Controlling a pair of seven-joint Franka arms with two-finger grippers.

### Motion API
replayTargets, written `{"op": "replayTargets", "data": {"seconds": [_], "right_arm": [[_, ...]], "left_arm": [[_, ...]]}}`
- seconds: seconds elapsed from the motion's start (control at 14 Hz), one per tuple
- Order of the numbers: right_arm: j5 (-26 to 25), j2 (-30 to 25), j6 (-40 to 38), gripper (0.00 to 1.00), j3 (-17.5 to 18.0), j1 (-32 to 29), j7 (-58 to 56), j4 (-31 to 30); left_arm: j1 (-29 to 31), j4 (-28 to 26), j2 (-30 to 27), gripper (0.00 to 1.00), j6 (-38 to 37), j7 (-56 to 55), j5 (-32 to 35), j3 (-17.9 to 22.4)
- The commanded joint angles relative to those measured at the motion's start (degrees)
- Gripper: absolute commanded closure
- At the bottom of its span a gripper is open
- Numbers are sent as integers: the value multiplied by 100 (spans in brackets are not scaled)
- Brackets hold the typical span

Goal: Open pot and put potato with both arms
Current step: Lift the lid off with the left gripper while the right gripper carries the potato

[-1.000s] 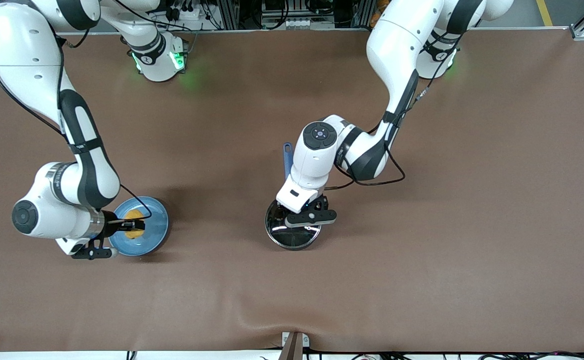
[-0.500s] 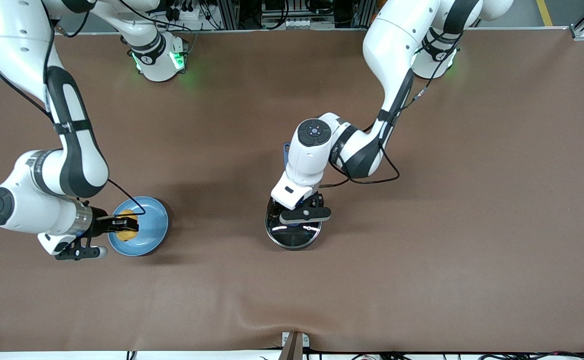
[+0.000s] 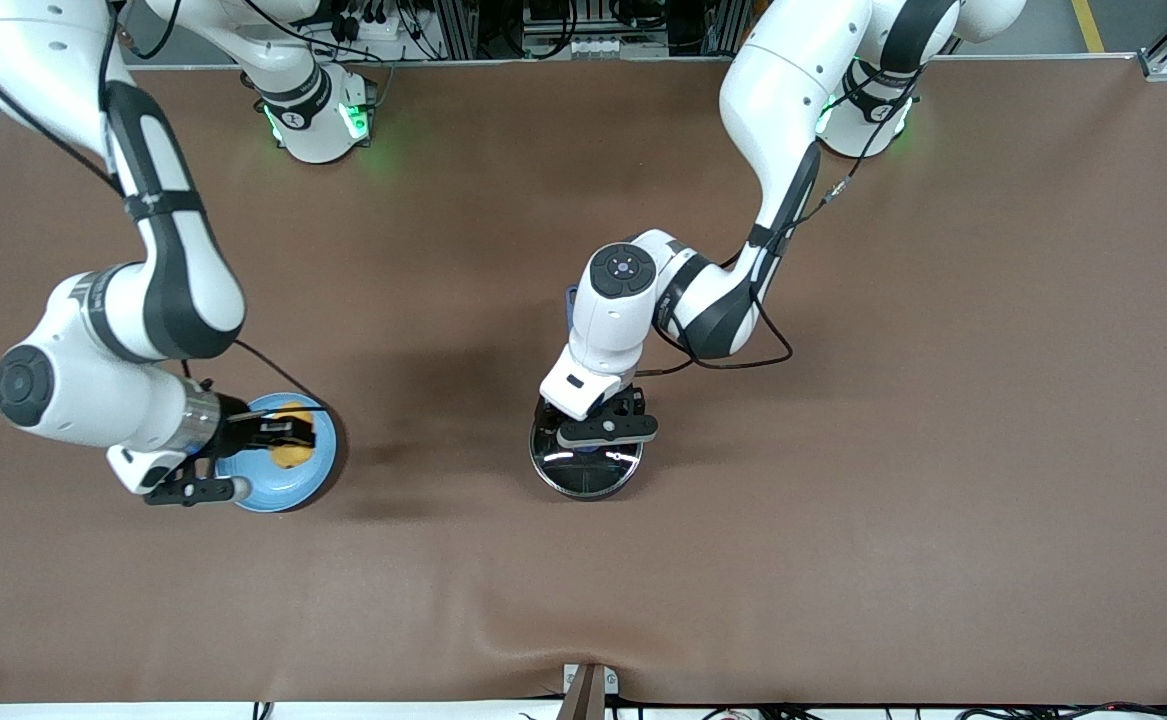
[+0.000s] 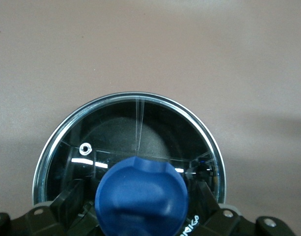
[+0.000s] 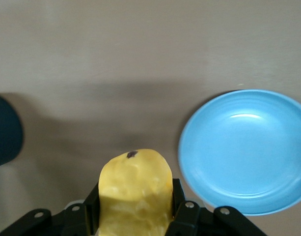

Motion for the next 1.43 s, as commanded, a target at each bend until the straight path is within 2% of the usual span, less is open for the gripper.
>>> {"op": "replayTargets", "data": {"seconds": [0.0, 0.14, 0.21, 0.29, 0.43, 0.57, 0.71, 0.86, 1.07, 1.14, 1.29, 1.36], "right_arm": [[56, -241, -72, 95, 288, -27, 128, -89], [56, -311, -81, 97, 368, 8, 128, -80], [56, -337, -72, 99, 412, 43, 128, -80], [56, -346, -63, 100, 447, 113, 224, -71], [56, -364, -54, 100, 465, 262, 523, -62], [56, -417, -2, 100, 465, 429, 847, -45], [56, -417, 86, 100, 465, 666, 1182, 17], [56, -417, 191, 100, 465, 834, 1305, 26], [65, -408, 428, 100, 473, 1053, 1638, 8], [65, -373, 647, 100, 482, 1193, 1753, -1], [4, -242, 1209, 100, 465, 1615, 2191, -1], [-49, 11, 1629, 100, 456, 1860, 2255, 25]], "left_arm": [[-64, 142, 110, 16, 64, -147, 137, 88], [-64, 142, 84, 52, 64, -304, 137, 88], [-64, 142, 75, 64, 64, -436, 137, 88], [-55, 142, 49, 74, 64, -568, 137, 88], [-29, 142, 22, 83, 64, -710, 137, 88], [-20, 133, -169, 84, -50, -710, 119, 132], [76, 133, -512, 83, -514, -675, 93, 106], [226, 98, -1029, 83, -797, -657, 84, 106], [435, -279, -1716, 83, -1314, -343, 146, 124], [629, -489, -1988, 83, -1473, -36, 94, 80], [1006, -1296, -2681, 83, -1509, 666, -38, 71], [1200, -1691, -2998, 82, -1509, 1218, -135, 71]]}}
